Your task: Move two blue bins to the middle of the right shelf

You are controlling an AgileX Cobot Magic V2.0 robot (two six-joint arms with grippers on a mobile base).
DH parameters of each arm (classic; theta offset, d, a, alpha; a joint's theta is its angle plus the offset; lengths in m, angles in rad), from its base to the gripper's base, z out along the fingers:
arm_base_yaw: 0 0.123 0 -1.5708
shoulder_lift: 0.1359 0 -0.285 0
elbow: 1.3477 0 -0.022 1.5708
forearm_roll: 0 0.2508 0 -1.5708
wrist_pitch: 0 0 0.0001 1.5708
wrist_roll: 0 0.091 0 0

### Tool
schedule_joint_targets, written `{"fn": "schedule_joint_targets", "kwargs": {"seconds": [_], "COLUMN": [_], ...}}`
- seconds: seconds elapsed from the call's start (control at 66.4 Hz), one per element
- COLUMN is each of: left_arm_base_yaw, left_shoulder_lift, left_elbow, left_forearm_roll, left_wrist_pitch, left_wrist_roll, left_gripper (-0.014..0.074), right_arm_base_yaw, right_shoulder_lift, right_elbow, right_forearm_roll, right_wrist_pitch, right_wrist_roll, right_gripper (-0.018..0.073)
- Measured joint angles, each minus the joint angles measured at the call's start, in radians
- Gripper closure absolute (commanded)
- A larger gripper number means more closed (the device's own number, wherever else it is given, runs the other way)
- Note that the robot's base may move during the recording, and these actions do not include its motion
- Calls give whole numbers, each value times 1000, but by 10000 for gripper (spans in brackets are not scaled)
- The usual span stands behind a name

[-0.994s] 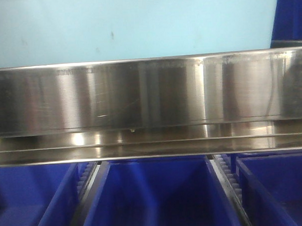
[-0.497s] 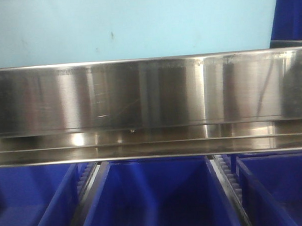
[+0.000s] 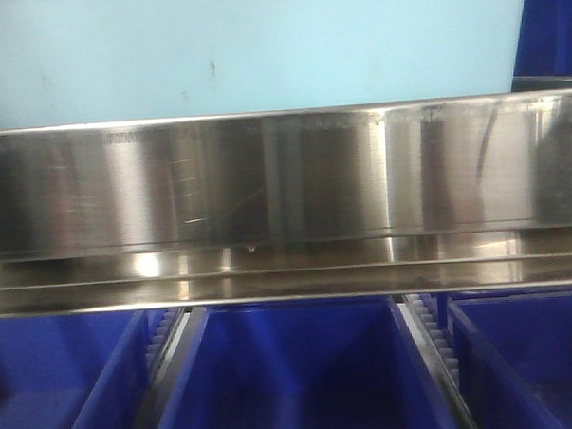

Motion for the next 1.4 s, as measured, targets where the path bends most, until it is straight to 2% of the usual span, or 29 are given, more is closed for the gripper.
{"fn": "schedule_joint_targets", "kwargs": {"seconds": [0.136, 0.286, 0.407, 1.311, 1.401], "left_arm_base_yaw": [0, 0, 0, 0, 0], "left_shoulder_lift": [11, 11, 11, 11, 11], "left_elbow": [0, 2, 6, 38, 38], "left_forearm_roll": [-16, -21, -22, -40, -45], "left_wrist_pitch": [8, 12, 12, 12, 12], "left_wrist_roll": [2, 2, 4, 9, 9], "left_gripper": [238, 238, 238, 238, 259], "right_arm_base_yaw": [-10, -65, -87, -87, -87], "right_shoulder_lift": [31, 60, 62, 78, 78], "right_elbow": [-1, -1, -1, -1, -1], "right_forearm_roll": [51, 103, 110, 123, 123], "right_wrist_pitch": [0, 2, 2, 4, 4], "right_wrist_roll": [-20, -26, -37, -80, -80], "right_gripper": [198, 199, 199, 199, 210]}}
